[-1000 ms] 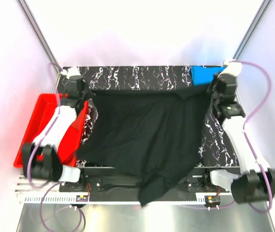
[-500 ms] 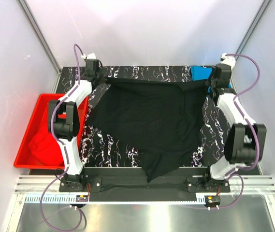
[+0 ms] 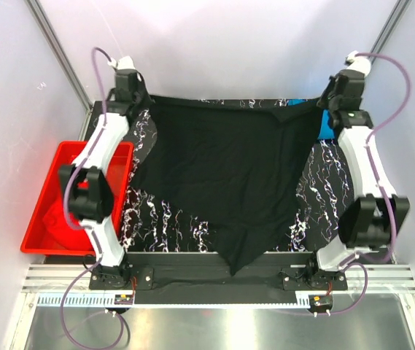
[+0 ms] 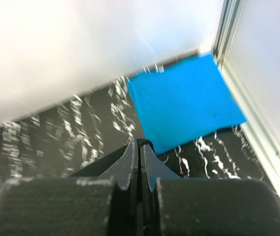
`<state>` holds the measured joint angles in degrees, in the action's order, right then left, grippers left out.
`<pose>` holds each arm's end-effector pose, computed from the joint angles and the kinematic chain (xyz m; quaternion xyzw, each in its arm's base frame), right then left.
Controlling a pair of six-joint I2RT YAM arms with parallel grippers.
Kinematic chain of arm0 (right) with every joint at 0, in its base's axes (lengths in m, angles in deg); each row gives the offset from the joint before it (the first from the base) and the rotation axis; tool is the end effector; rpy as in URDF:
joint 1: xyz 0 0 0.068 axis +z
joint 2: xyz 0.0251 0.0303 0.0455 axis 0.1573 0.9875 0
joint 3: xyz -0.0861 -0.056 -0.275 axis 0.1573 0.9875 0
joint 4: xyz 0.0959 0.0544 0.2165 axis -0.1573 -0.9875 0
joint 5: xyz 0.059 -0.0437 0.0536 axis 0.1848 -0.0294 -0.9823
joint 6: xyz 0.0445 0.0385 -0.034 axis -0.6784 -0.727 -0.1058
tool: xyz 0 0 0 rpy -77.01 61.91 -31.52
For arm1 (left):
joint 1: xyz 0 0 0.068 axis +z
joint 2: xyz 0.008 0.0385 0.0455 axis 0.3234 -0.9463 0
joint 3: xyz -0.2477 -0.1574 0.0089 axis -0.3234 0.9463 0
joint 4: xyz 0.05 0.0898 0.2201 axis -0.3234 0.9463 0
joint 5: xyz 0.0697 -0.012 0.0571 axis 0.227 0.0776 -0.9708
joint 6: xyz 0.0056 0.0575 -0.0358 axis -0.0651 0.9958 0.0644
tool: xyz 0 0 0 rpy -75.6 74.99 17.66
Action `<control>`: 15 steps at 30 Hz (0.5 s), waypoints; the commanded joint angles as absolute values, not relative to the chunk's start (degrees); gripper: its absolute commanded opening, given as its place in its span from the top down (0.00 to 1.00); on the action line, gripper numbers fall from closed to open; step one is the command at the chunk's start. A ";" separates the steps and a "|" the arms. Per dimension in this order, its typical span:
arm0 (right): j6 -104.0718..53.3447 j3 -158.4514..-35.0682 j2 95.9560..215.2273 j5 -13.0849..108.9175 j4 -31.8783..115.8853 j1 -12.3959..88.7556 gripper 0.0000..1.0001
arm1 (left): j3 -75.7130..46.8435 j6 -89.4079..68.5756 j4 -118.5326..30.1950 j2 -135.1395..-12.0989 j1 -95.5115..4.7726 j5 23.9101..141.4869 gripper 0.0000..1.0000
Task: Fold and stack the t-shirts
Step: Flatten the tshirt out
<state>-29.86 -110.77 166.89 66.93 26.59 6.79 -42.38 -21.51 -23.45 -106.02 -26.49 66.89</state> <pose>0.3797 -0.0258 0.4068 0.1529 0.7964 -0.0346 0.5842 0.4502 -0.0531 0.3579 -0.1454 0.8358 -0.0837 0.5228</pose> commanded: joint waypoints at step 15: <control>-25.58 -131.06 127.52 64.79 4.90 6.15 1.00 | -34.99 -19.22 -20.71 -49.75 -26.07 67.67 1.00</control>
<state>-27.70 -127.25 130.58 63.98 10.72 6.79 -35.47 -20.62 -22.99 -54.13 -26.49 68.66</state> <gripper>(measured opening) 0.020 0.024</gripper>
